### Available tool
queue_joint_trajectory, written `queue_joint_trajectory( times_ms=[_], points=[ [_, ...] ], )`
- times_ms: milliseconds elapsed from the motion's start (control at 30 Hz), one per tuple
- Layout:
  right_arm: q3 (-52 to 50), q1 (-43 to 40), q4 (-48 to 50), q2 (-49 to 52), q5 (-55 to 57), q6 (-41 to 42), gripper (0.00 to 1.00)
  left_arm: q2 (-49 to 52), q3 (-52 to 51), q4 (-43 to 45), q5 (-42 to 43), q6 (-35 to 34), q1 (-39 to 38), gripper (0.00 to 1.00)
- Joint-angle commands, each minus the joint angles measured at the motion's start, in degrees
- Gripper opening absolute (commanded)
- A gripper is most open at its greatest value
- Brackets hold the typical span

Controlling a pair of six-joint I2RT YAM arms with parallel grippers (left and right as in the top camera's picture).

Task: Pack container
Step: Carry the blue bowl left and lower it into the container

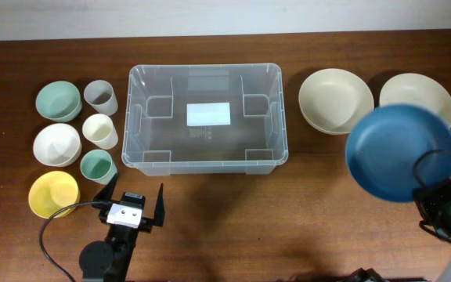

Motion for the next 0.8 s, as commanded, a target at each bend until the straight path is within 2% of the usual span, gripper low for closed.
queue_joint_trajectory(
  times_ms=[0, 133, 300, 400, 567, 633, 767],
  points=[
    [2.38, -0.2, 1.29, -5.38, -14.71, 4.31, 0.04, -0.44, -0.46, 0.04, -0.44, 0.7, 0.0, 1.0],
    [2.43, 3.56, 5.79, -10.08, -15.85, 11.82, 0.04, -0.44, -0.46, 0.04, -0.44, 0.7, 0.0, 1.0],
    [2.4, 18.69, 17.38, -10.8, -14.43, 21.68, 0.04, -0.44, -0.46, 0.04, -0.44, 0.7, 0.0, 1.0],
    [2.4, 30.75, 24.85, -8.98, -6.6, 27.26, 0.04, -0.44, -0.46, 0.04, -0.44, 0.7, 0.0, 1.0],
    [2.47, 54.31, 39.43, -0.42, 7.15, 33.18, 0.04, -0.44, -0.46, 0.04, -0.44, 0.7, 0.0, 1.0],
    [3.32, 63.91, 45.18, 7.13, 14.36, 33.99, 0.04, -0.44, -0.46, 0.04, -0.44, 0.7, 0.0, 1.0],
    [8.55, 71.12, 46.93, 20.15, 19.87, 34.58, 0.04, -0.44, -0.46, 0.04, -0.44, 0.7, 0.0, 1.0]
  ],
)
